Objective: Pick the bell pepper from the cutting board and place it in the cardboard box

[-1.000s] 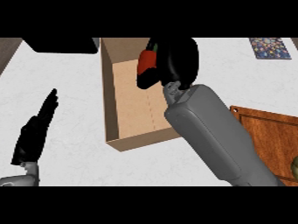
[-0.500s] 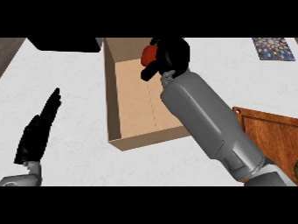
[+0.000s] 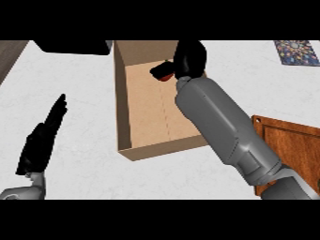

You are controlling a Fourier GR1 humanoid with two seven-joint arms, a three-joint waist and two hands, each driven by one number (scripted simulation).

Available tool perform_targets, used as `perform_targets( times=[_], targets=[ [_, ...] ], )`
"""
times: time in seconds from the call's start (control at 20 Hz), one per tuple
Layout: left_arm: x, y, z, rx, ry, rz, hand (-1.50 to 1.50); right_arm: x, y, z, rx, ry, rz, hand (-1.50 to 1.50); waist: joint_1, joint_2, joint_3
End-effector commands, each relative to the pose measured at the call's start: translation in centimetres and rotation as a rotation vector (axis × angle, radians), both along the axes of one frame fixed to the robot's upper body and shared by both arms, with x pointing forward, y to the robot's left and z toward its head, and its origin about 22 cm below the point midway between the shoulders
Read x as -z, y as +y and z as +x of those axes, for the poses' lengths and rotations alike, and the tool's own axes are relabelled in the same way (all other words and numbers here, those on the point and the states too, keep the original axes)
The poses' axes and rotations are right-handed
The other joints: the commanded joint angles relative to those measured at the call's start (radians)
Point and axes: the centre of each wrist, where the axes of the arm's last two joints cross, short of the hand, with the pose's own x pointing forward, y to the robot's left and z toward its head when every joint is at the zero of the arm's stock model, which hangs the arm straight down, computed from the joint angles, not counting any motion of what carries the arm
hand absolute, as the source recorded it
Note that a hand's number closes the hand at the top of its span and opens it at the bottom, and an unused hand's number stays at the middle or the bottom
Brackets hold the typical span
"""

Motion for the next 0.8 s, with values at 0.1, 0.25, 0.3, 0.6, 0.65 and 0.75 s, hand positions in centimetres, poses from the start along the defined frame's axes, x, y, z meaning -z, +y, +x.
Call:
perform_targets(
  times=[0.1, 0.25, 0.3, 0.6, 0.65, 0.75],
  targets=[
    [0.8, 1.6, -0.7, -0.023, -0.005, 0.011, 0.00, -2.0, -0.6, 0.6, 0.117, -0.218, 0.227, -1.50, -0.022, -0.005, 0.000],
    [1.1, -0.4, -1.8, -0.030, 0.021, -0.009, 0.00, -1.1, -2.4, 0.3, 0.158, -0.295, 0.330, -1.50, -0.032, -0.008, 0.002],
    [0.2, 1.2, -1.6, -0.020, 0.026, -0.007, 0.00, -2.4, -2.8, 0.7, 0.166, -0.311, 0.370, -1.50, -0.034, -0.010, 0.002],
    [2.2, 1.1, -1.3, -0.081, 0.007, 0.000, 0.00, -0.4, -7.9, -0.7, 0.295, -0.406, 0.427, -1.50, -0.072, -0.018, 0.000],
    [1.0, 1.1, -2.3, -0.090, 0.034, 0.017, 0.00, -1.1, -10.7, -1.3, 0.283, -0.398, 0.426, -1.50, -0.088, -0.029, 0.001],
    [1.2, 0.4, -2.3, -0.069, 0.031, -0.011, 0.00, -0.1, -13.2, -2.6, 0.313, -0.414, 0.428, -1.50, -0.084, -0.025, 0.000]
  ],
)
